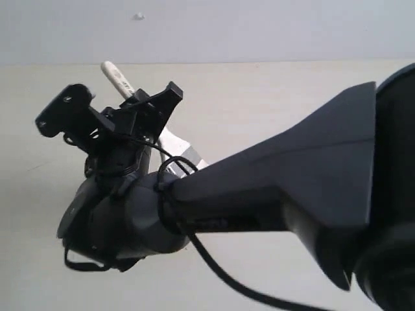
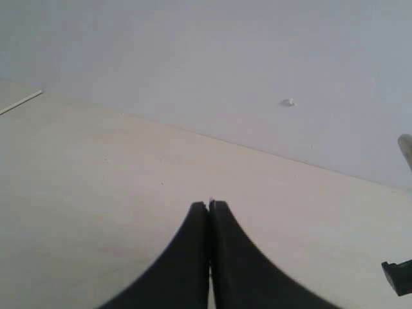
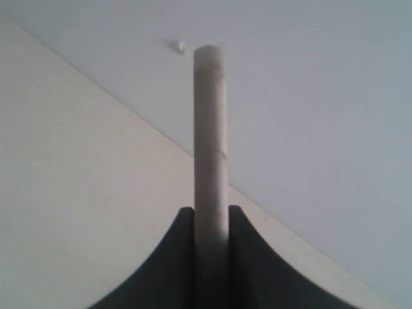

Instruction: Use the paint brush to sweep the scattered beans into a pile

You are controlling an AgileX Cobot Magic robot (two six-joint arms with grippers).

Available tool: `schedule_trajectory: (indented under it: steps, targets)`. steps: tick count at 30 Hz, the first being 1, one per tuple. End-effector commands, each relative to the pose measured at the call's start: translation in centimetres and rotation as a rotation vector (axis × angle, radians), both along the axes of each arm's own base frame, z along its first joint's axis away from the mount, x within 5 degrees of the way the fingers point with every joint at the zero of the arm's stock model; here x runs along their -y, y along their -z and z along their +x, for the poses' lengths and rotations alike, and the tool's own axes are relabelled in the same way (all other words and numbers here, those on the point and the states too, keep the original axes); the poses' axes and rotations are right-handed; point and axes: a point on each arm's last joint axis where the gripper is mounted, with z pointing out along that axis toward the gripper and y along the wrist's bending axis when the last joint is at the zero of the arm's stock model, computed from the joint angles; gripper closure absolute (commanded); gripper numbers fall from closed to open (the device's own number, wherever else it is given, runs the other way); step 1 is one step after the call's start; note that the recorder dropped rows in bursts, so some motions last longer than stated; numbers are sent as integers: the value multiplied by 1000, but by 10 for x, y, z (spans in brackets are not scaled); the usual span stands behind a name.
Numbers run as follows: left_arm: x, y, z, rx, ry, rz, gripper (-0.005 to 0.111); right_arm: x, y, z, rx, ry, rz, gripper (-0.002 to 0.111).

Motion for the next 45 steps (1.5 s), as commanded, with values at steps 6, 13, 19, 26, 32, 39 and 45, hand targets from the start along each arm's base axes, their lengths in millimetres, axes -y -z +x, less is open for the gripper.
schedule_trajectory:
  steps: [6,13,19,26,32,39,45]
  targets:
    - [0,-1,-1,12,7,-1,107,10,29,34,-167,-33,134,108]
    - [0,-1,-1,12,7,-1,107,6,30,32,-216,-59,223,108]
    - [0,-1,-1,12,7,-1,107,3,9,23,-133,-46,195,108]
    - [0,-1,-1,12,7,-1,107,-7,-35,2,-90,-146,111,108]
    - [0,-1,-1,12,7,-1,107,-27,-72,-14,-402,-646,234,108]
    - [0,-1,-1,12,7,-1,107,4,-120,-5,-435,-787,315,108]
    - [0,-1,-1,12,7,-1,107,33,-145,-2,-596,-1109,411,108]
